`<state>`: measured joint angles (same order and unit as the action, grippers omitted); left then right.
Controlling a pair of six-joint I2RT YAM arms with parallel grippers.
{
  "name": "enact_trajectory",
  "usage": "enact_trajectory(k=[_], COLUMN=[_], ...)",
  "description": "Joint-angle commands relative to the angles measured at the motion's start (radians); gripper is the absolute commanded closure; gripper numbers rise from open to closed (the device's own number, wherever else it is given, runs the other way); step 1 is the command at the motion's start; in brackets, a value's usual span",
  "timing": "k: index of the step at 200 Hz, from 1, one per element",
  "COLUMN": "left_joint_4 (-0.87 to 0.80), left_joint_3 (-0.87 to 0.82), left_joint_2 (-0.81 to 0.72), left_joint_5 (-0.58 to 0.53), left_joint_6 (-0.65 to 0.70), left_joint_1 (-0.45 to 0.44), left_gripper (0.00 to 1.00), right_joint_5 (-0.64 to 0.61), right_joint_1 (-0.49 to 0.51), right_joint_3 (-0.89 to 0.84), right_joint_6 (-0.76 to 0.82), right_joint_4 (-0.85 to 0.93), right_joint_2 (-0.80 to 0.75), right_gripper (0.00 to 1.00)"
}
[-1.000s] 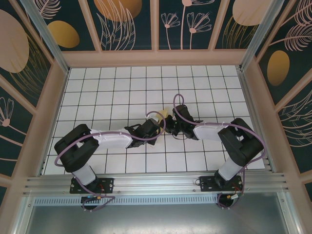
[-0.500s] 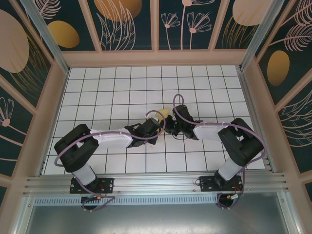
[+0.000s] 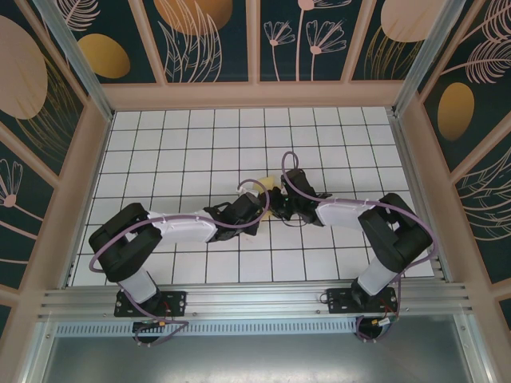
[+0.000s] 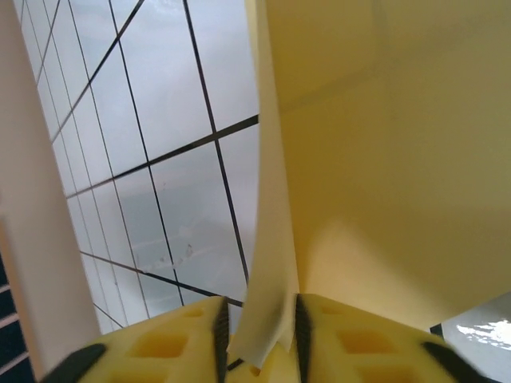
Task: Fold a paper plane with a square sheet of paper (pick it up from the middle)
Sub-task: Fourth fold the wing at the center of the table.
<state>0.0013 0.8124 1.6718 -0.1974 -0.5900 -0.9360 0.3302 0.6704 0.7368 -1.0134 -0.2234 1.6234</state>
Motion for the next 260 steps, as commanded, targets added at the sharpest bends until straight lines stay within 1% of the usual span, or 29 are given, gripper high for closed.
enact_trajectory(k=[1, 31, 51, 61, 71, 83, 101, 122, 149, 165, 186, 225, 260], left_joint_4=[0.069, 0.173, 0.25, 0.281, 0.306, 0.347, 0.375, 0.403, 0.465, 0.479, 0.505, 0.52, 0.503], left_joint_3=[-0.036, -0.105, -0.152, -0.172, -0.189, -0.207, -0.219, -0.235, -0.277, -0.289, -0.301, -0.31, -0.308], left_joint_2=[-0.036, -0.07, -0.082, -0.086, -0.087, -0.082, -0.067, -0.058, -0.057, -0.052, -0.043, -0.035, -0.04], left_joint_5=[0.055, 0.17, 0.249, 0.29, 0.325, 0.369, 0.404, 0.422, 0.459, 0.47, 0.485, 0.493, 0.492], left_joint_6=[-0.037, -0.064, -0.084, -0.091, -0.097, -0.104, -0.116, -0.139, -0.184, -0.196, -0.21, -0.202, -0.183], left_joint_1=[0.018, 0.069, 0.102, 0.116, 0.128, 0.141, 0.152, 0.165, 0.193, 0.202, 0.205, 0.204, 0.204], left_gripper=[1.0, 1.0, 1.0, 1.0, 1.0, 1.0, 1.0, 1.0, 1.0, 1.0, 1.0, 1.0, 0.93], right_joint_5=[-0.031, -0.067, -0.073, -0.061, -0.035, 0.003, 0.033, 0.035, 0.046, 0.035, 0.066, 0.091, 0.093], right_joint_1=[-0.003, -0.035, -0.053, -0.058, -0.062, -0.059, -0.043, -0.023, -0.015, -0.013, -0.009, 0.0, 0.003], right_joint_3=[0.034, 0.011, -0.006, -0.008, -0.004, 0.006, 0.037, 0.071, 0.099, 0.117, 0.137, 0.173, 0.19], right_joint_6=[0.07, 0.11, 0.141, 0.159, 0.18, 0.198, 0.222, 0.234, 0.225, 0.225, 0.23, 0.245, 0.247], right_joint_4=[0.092, 0.147, 0.163, 0.168, 0.17, 0.163, 0.17, 0.18, 0.154, 0.158, 0.141, 0.16, 0.168], right_joint_2=[-0.068, -0.156, -0.219, -0.239, -0.243, -0.227, -0.176, -0.114, -0.039, -0.012, 0.016, 0.069, 0.108], right_gripper=[0.59, 0.43, 0.38, 0.37, 0.39, 0.44, 0.57, 0.69, 0.76, 0.77, 0.78, 0.78, 0.79])
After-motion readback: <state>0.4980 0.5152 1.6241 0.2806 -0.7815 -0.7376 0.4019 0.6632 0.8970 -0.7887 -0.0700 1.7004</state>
